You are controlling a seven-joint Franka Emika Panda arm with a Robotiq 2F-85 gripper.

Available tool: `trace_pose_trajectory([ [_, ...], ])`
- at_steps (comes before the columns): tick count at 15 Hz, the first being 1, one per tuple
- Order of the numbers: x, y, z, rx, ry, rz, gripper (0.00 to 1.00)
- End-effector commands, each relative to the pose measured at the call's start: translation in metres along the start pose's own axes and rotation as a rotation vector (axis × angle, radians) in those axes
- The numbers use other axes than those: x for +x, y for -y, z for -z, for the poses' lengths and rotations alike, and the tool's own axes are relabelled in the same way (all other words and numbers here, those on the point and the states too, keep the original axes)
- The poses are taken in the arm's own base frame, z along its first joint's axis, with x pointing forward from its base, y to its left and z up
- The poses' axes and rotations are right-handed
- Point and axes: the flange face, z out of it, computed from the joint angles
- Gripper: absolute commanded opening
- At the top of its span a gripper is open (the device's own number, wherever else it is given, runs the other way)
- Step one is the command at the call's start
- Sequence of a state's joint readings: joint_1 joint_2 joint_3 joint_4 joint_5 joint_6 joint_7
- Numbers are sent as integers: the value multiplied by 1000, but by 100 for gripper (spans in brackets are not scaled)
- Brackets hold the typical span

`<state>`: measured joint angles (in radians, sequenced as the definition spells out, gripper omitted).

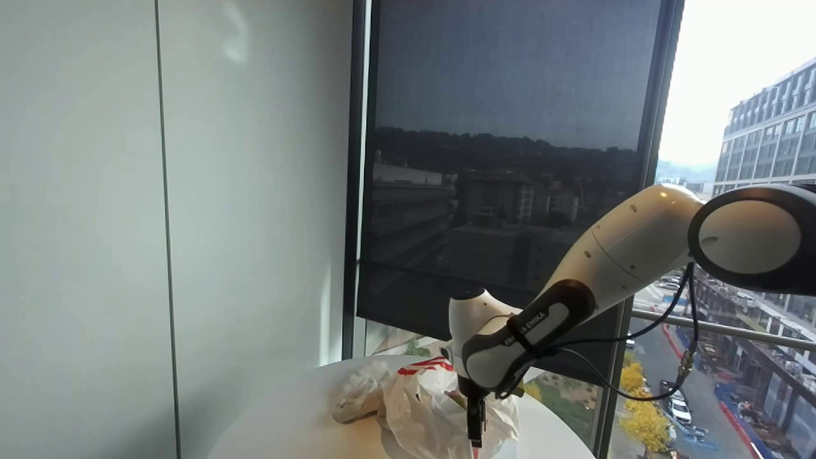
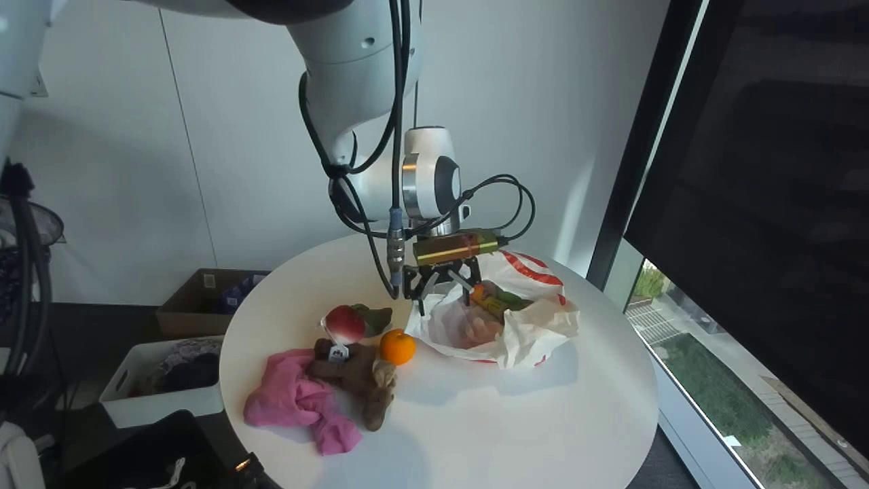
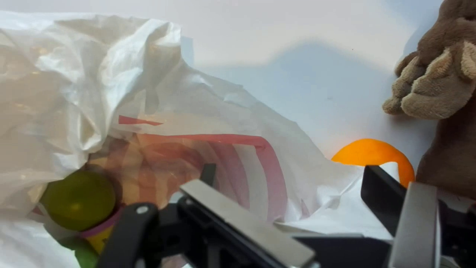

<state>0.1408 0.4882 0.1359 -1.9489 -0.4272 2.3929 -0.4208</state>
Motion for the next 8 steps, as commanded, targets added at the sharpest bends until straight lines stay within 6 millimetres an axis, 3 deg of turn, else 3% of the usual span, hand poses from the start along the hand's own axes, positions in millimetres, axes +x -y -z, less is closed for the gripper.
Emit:
trace_pose_trajectory([
  [1, -18, 4, 39, -79, -20, -19, 100],
  [8, -44, 2, 80, -6, 71, -65, 100],
])
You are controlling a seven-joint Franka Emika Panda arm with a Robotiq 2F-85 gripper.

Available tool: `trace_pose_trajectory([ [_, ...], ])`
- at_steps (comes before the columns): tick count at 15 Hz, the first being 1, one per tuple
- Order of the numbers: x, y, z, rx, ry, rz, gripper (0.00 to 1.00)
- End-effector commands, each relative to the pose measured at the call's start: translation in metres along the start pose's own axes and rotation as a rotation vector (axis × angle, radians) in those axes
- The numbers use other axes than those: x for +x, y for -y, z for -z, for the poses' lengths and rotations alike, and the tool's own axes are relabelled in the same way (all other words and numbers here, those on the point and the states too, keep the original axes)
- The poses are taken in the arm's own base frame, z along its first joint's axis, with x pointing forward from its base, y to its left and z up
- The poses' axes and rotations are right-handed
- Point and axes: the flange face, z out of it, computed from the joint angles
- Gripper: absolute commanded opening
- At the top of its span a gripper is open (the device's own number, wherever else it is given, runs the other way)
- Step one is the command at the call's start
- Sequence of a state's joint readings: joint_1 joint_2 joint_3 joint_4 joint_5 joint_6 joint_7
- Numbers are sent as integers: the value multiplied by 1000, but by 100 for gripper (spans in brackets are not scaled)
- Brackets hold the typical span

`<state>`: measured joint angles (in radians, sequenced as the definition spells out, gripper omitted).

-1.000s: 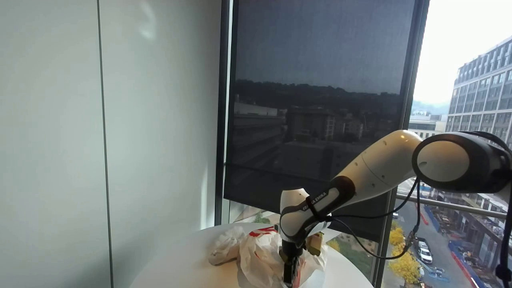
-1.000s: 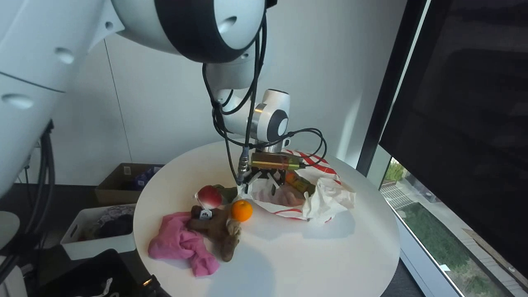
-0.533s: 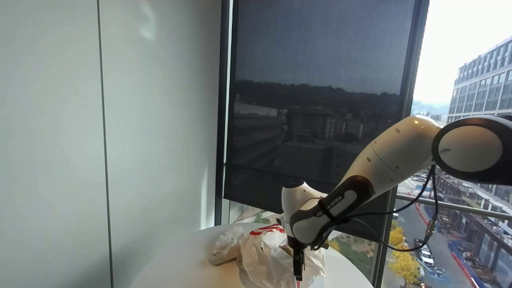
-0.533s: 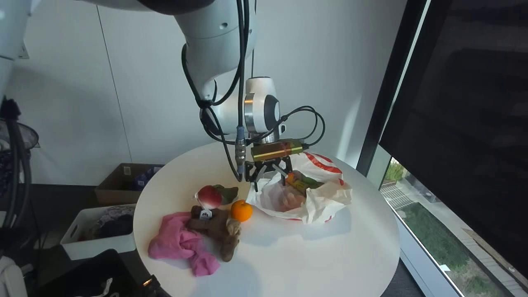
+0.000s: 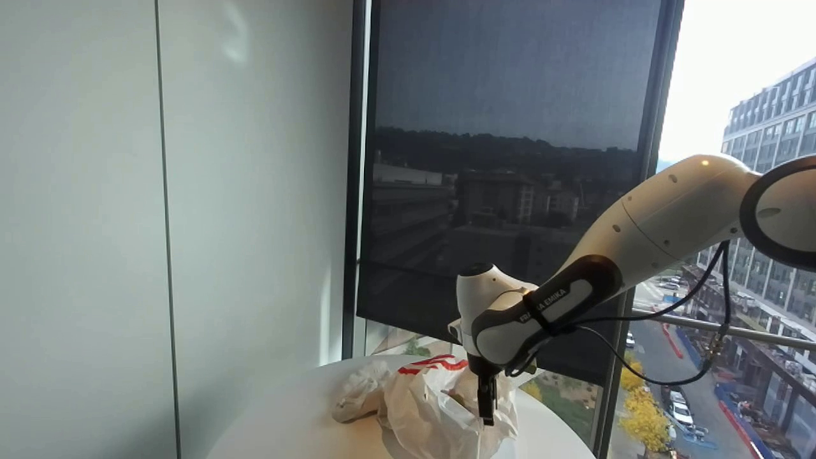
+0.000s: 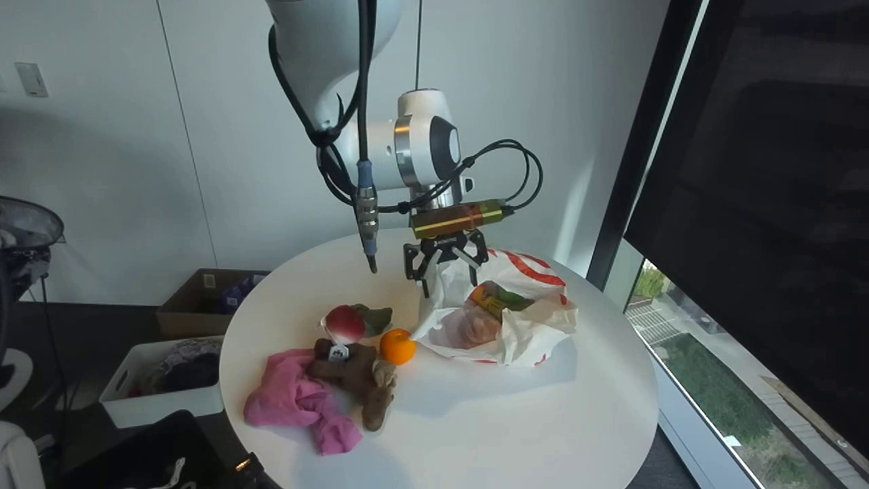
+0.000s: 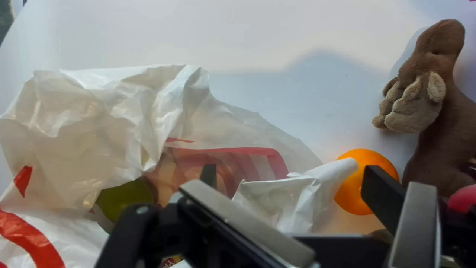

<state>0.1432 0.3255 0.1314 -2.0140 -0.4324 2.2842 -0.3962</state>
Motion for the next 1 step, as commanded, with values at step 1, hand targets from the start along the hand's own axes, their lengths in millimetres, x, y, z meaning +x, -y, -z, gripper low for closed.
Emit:
trace_pose_trajectory([
  [1, -19, 2, 23, 49, 35, -31, 100],
])
